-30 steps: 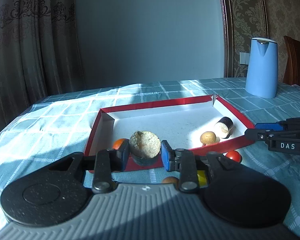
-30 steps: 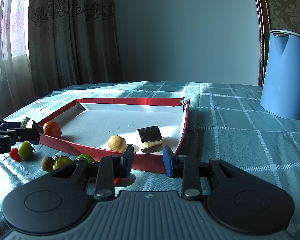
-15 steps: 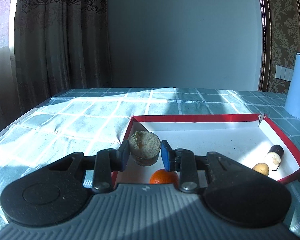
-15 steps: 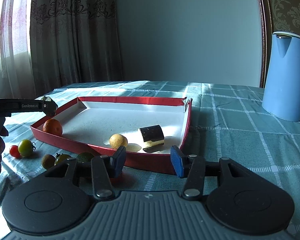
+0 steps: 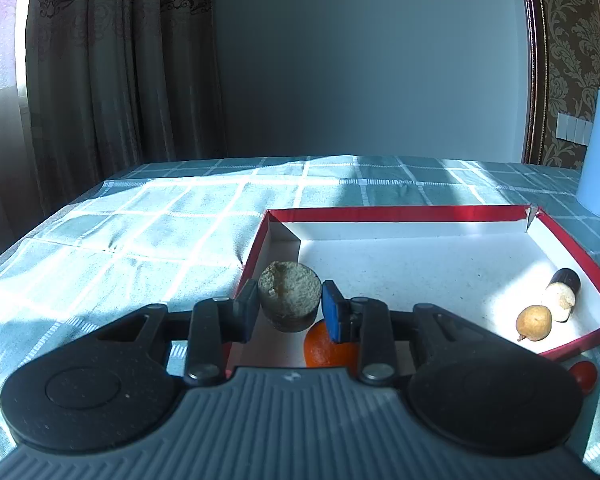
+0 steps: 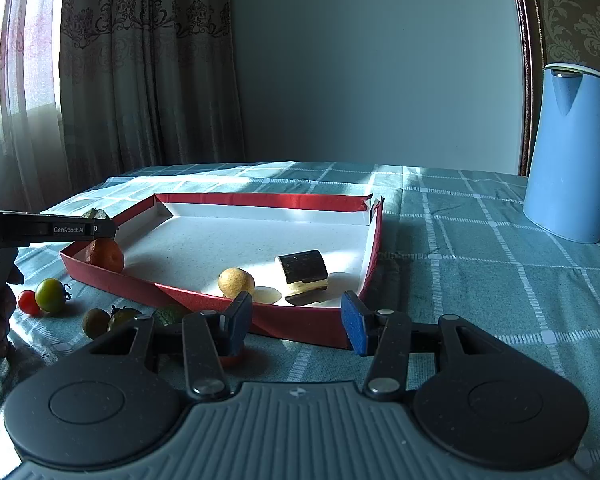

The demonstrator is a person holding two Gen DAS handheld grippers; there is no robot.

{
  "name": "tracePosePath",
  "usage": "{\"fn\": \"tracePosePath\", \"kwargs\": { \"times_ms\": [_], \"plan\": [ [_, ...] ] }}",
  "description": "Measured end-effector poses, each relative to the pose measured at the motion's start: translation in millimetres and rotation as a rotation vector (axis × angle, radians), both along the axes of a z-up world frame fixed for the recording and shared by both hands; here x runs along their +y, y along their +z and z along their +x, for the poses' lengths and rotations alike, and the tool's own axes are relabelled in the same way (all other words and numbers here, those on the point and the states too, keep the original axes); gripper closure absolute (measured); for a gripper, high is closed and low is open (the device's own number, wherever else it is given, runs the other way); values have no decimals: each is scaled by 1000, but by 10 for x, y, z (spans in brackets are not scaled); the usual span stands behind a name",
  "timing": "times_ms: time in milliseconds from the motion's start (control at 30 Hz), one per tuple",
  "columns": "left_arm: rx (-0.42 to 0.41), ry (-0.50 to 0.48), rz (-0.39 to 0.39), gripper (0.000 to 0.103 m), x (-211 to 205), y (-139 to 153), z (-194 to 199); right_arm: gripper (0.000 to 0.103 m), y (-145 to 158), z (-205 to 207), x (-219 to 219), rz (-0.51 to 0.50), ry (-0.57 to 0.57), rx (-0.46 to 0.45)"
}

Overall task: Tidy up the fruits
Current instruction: 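Lower the eggplant slice into the tray and open the left gripper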

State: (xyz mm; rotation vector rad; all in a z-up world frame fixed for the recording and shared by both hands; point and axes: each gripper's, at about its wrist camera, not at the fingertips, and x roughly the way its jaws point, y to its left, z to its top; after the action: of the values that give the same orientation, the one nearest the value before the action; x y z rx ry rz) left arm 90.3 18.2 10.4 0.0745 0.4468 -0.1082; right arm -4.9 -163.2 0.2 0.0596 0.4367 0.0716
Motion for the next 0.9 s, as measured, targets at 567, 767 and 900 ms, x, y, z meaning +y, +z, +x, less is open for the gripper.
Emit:
{"fn": "tracePosePath", "kwargs": {
  "times_ms": [567, 767, 900],
  "plan": [
    [-57, -3, -32, 71, 103, 111, -245, 50, -2, 4, -24, 1, -6, -9],
    [-146, 31, -87, 44, 464, 231, -698, 50, 29, -73, 34, 2, 32, -39],
    [-151, 85, -82, 36, 686, 143, -842, 50, 30, -111, 145, -29, 66, -35]
  ]
}}
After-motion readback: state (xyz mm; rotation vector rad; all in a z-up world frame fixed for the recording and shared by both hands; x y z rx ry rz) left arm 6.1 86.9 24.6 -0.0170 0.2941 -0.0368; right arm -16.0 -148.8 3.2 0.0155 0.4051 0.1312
